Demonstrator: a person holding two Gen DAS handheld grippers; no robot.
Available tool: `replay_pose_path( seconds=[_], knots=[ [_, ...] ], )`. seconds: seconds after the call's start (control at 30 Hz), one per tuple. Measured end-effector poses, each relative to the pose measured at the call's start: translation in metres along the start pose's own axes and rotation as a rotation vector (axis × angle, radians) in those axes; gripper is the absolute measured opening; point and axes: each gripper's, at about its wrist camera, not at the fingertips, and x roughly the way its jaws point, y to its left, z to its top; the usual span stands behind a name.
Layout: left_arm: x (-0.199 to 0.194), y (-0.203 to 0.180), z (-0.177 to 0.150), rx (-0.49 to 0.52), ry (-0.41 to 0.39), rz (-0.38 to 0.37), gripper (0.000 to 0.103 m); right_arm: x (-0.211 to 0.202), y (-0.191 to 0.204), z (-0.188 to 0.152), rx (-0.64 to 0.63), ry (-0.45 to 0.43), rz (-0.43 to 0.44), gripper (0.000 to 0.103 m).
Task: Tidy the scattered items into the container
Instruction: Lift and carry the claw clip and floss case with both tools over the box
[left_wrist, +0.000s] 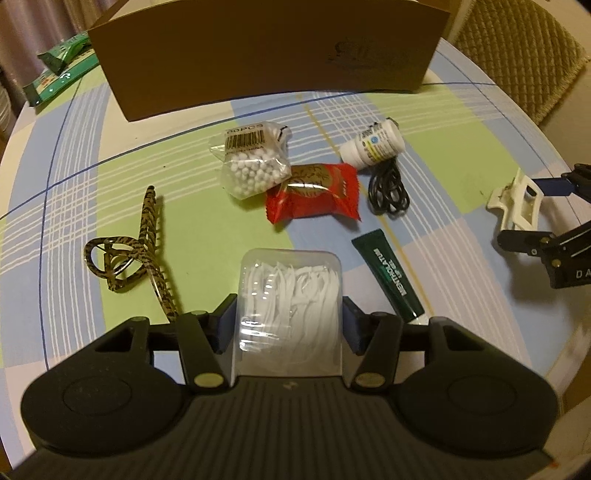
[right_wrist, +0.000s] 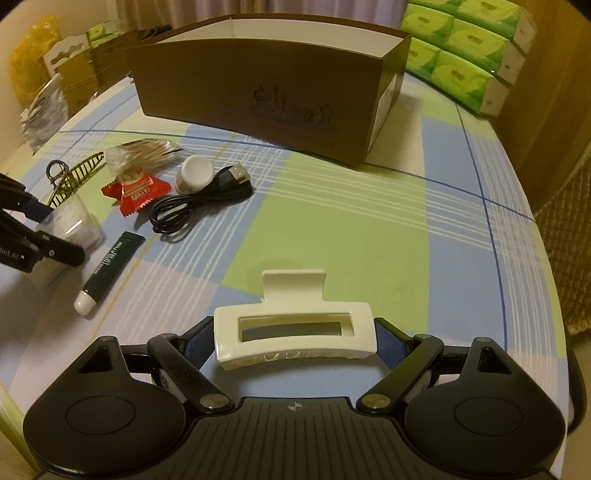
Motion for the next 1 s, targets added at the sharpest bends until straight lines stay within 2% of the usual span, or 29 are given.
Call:
replay_pose_path(
  seconds=[0.4,0.7,1.0],
  knots=[
    [-0.008,0.006,-0.005,0.049,-0.015,-0.08,0.052,-0.016,0.019,0.006,0.069,-0.009,-0.047,0.085],
    [-0.026,0.019,0.006,0.031,-0.06,-0.11,0.052,-0.024,0.019,0.019,0.17,-0.002,0.024,0.086],
    [-0.061,0.039,0.04,-0.025,-0.185,-0.089,0.052,-0.035,0.011,0.056,0.198,-0.068,0.089,0.086]
  ],
)
